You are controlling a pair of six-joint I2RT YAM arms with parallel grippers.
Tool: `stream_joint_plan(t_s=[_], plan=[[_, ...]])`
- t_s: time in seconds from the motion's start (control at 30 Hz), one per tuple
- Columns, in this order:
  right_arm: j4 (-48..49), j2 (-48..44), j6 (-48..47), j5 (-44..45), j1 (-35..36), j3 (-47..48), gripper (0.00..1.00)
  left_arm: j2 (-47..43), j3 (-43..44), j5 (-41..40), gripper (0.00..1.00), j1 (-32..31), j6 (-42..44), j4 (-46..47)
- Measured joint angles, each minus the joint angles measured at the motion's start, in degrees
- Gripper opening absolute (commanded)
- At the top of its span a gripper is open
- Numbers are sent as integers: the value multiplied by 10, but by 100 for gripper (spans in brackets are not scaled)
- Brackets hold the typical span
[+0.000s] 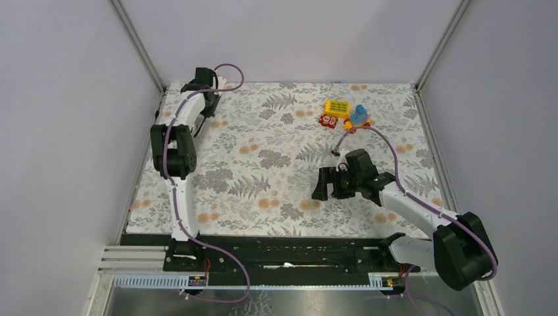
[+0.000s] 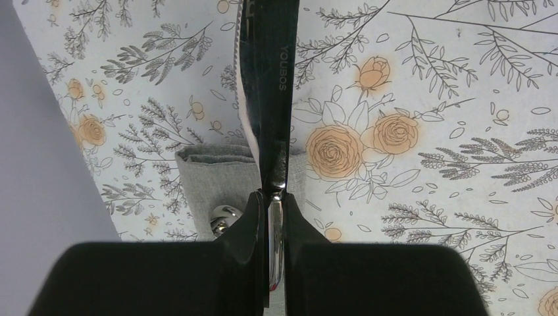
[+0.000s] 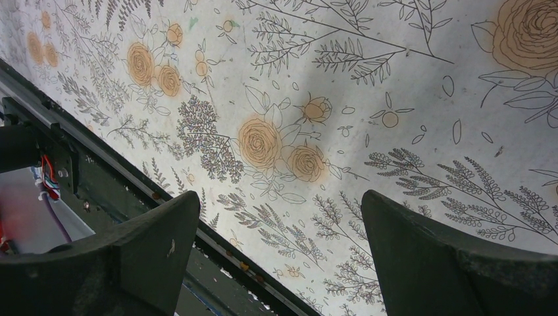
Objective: Fold the napkin into a case and place the utensils inside
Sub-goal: Insert the knife into the folded napkin.
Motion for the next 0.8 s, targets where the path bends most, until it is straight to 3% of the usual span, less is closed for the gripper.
stream_joint_plan(t_s=[0.8], plan=[[0, 1, 0, 0, 0, 0, 100, 5, 0, 19, 0, 5, 7, 11]])
